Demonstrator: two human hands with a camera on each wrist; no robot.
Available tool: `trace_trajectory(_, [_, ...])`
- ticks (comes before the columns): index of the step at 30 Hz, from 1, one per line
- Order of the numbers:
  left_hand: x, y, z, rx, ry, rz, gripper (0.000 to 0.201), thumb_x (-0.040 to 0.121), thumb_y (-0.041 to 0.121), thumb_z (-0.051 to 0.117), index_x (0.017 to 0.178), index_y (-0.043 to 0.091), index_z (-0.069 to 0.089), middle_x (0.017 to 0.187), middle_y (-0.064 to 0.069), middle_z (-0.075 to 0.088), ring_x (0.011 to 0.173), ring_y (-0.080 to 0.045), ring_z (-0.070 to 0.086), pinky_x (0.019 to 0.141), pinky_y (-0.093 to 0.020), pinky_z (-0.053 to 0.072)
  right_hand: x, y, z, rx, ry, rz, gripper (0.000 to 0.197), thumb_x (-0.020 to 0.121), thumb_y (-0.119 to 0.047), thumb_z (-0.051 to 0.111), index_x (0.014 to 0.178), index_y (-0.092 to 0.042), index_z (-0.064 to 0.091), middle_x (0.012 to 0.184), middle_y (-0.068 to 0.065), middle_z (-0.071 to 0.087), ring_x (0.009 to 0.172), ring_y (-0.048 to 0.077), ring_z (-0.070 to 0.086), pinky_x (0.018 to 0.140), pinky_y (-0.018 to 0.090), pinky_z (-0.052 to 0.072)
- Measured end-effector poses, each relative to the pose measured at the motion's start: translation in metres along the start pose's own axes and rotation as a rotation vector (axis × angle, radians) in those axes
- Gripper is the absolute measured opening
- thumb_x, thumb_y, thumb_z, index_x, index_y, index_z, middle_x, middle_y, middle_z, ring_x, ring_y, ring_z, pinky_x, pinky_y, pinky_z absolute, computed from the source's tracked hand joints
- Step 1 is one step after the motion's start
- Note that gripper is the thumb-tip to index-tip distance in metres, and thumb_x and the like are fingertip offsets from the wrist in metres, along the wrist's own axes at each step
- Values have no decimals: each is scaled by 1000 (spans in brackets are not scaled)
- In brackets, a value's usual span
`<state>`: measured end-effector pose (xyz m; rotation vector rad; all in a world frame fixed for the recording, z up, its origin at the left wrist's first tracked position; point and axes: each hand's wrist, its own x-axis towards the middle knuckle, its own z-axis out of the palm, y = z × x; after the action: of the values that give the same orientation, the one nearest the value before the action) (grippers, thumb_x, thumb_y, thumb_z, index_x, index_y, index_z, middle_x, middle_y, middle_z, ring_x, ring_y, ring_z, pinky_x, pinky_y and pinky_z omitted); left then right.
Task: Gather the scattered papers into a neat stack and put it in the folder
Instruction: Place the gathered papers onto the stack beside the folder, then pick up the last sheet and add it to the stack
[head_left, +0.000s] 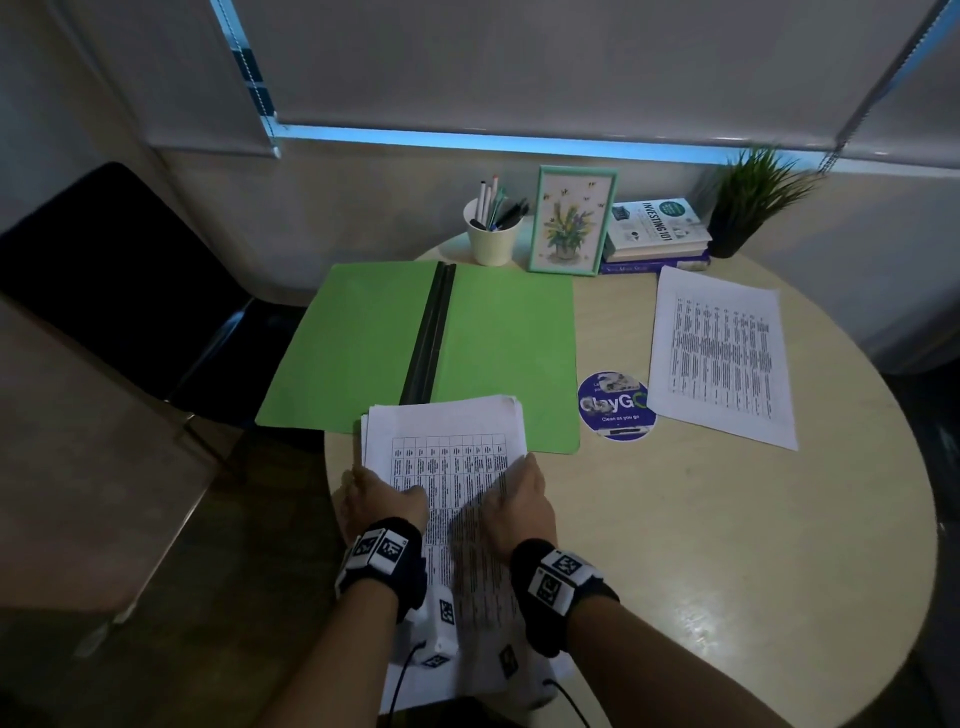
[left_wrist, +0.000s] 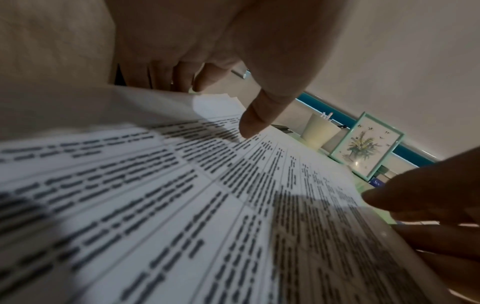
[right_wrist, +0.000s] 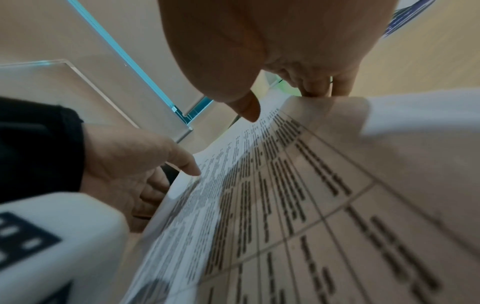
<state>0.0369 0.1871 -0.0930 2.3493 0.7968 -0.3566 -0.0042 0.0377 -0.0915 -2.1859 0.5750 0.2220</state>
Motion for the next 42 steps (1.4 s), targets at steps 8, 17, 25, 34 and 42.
trace_trajectory(8, [-41, 63, 1, -92, 145, 171, 90, 84, 25, 65, 154, 17, 8, 161, -8, 6, 148, -29, 6, 118, -49, 10, 24, 27, -69, 88, 119, 56, 47, 99, -33, 47, 140, -11, 42, 143, 11, 47, 122, 32, 53, 104, 39, 42])
trace_trajectory(17, [-108, 188, 83, -76, -112, 485, 13, 89, 18, 57, 97, 22, 67, 107, 2, 70, 91, -20, 65, 76, -24, 48, 57, 140, -201, 130, 324, 318, 43, 93, -30, 52, 134, -16, 47, 141, 10, 47, 123, 29, 52, 105, 47, 40])
trace_trajectory(25, [-118, 287, 193, 46, -219, 339, 72, 81, 36, 72, 135, 9, 35, 137, -14, 46, 127, -35, 46, 104, -47, 40, 51, 192, -226, -381, 30, 202, 77, 94, -48, 41, 152, -14, 4, 163, 7, -11, 150, 26, -6, 118, 48, 14])
trace_trajectory(34, [-114, 310, 245, 121, -214, 282, 105, 69, 23, 86, 145, 2, 16, 155, -17, 19, 141, -38, 25, 108, -48, 37, 46, 193, -241, -309, 34, 110, 53, 89, -35, 41, 138, -20, 24, 162, 7, -3, 149, 27, -1, 118, 50, 15])
trace_trajectory(42, [-127, 294, 233, 211, -359, 263, 36, 83, 20, 65, 114, 1, 61, 98, -11, 65, 85, -31, 60, 73, -31, 48, 57, 200, -268, -98, 153, 70, 47, 94, -27, 52, 138, -17, 39, 154, 2, 28, 140, 20, 33, 108, 42, 33])
